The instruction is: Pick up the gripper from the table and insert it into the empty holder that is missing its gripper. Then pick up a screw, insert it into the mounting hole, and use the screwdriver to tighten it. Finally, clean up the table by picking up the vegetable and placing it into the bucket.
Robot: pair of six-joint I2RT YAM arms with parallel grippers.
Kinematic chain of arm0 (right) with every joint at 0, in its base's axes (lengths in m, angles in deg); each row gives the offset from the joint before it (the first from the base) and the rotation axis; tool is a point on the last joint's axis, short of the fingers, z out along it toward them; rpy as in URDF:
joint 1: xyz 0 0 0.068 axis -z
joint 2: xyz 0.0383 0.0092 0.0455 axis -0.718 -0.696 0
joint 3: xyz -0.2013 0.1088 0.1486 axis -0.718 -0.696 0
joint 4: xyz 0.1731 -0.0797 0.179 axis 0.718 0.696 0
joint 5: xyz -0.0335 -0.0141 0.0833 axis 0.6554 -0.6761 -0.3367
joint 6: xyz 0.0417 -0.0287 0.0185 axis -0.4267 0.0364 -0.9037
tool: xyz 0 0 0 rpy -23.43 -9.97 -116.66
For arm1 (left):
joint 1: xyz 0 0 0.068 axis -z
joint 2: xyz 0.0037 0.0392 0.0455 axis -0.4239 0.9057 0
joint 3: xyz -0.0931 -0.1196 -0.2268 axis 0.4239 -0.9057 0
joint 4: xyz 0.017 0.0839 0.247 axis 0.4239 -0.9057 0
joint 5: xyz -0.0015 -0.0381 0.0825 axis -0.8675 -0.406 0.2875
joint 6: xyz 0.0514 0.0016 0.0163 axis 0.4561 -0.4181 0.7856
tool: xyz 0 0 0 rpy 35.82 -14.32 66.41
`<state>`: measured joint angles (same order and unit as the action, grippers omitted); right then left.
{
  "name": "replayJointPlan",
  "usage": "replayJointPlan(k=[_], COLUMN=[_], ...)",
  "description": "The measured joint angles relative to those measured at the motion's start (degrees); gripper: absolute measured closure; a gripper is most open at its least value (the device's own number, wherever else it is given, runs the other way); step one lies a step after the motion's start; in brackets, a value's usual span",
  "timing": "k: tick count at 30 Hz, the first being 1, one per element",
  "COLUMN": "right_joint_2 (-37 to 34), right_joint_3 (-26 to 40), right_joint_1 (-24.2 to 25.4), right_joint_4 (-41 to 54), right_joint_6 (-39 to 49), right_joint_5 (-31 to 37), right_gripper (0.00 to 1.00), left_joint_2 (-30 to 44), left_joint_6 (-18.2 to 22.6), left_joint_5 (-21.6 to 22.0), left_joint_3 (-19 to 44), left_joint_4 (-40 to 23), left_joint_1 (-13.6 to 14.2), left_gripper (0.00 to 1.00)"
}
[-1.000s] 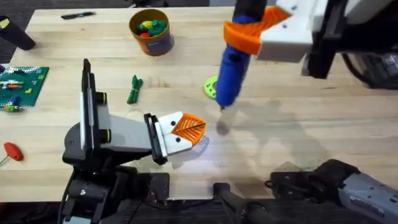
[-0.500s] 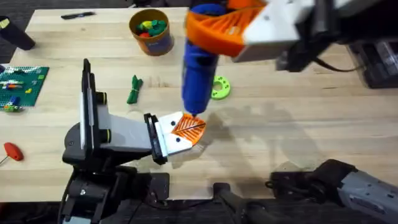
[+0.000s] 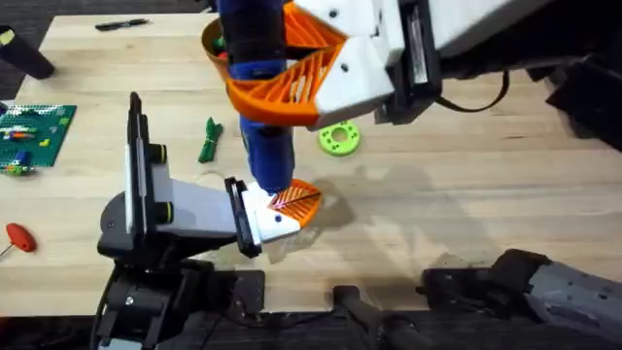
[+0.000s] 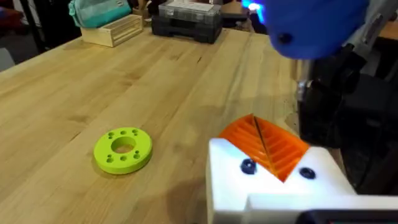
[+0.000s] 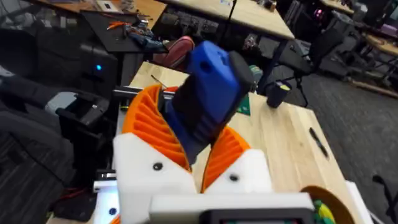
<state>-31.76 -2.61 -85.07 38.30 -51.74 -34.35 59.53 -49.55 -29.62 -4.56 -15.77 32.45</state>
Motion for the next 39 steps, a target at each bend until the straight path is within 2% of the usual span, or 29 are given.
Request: replayJointPlan(k=[21, 39], right_joint_2=[-5.73, -5.75], right_joint_3=[0.0, -0.02], right_joint_1=[-3.19, -3.19], right_joint_4=[-3.34, -2.25], right_joint_6=[8.72, 9.55], right_joint_5=[-0.28, -0.24], right_gripper=[0.996, 0.996], left_joint_2=[0.02, 0.0], left_joint_6=[0.0, 0.0], left_joint_5=[0.0, 0.0], left_joint_3=[0.0, 0.0], left_joint_4=[0.0, 0.0], left_joint_1=[0.0, 0.0], left_gripper=[0.984, 0.984])
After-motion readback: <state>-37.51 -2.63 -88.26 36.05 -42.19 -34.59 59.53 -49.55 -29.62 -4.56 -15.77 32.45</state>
